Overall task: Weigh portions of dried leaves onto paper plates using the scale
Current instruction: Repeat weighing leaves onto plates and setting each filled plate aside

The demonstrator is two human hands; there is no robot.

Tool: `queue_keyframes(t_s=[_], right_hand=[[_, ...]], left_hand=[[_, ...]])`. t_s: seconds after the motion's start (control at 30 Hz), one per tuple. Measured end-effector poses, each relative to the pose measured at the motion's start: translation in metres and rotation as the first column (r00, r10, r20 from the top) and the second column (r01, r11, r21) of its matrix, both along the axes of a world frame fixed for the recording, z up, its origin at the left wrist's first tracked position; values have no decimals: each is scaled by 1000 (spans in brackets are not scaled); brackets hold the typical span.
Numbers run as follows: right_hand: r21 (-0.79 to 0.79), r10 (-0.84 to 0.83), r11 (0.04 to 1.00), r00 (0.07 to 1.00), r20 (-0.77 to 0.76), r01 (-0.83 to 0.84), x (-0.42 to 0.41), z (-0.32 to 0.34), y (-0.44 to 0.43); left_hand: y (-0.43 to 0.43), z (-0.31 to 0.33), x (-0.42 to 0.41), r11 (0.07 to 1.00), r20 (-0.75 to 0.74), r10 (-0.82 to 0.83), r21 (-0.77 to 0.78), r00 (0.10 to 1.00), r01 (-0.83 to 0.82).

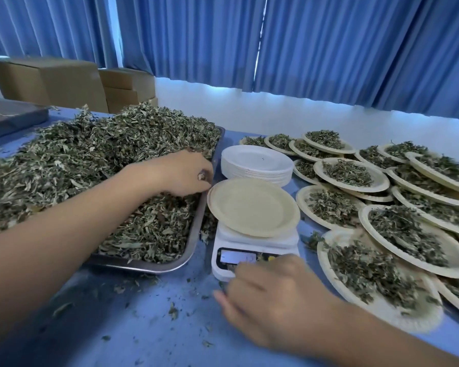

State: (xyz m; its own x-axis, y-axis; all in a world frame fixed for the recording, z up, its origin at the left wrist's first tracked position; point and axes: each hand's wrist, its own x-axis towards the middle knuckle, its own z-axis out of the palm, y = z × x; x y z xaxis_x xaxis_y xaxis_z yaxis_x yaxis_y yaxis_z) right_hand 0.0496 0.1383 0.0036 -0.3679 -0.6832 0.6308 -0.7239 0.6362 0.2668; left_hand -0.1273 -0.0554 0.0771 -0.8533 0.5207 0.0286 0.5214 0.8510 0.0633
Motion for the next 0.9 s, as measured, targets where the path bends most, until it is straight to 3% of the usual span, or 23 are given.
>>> queue_keyframes(t_s=[0.1,0.33,0.6,0.77,0.9], right_hand=[[86,-6,996,998,58,1,1,-15,-16],[87,38,995,988,149,-52,-3,-16,-11],[73,30,996,978,205,-46,-3,-15,-11],[-136,-1,990,978,207,30,-1,-6,-6],[-392,-141,894,967,214,218,-15,15,13]], left_hand=[[-2,0,-12,986,187,90,-152,978,-61],[-4,4,-15,907,219,128,-420,967,-25],[2,-7,-14,931,164,152,-356,975,-86],[-1,0,-9,916,192,162,-395,968,-75],[-3,3,-4,882,238,244,-458,940,-113]])
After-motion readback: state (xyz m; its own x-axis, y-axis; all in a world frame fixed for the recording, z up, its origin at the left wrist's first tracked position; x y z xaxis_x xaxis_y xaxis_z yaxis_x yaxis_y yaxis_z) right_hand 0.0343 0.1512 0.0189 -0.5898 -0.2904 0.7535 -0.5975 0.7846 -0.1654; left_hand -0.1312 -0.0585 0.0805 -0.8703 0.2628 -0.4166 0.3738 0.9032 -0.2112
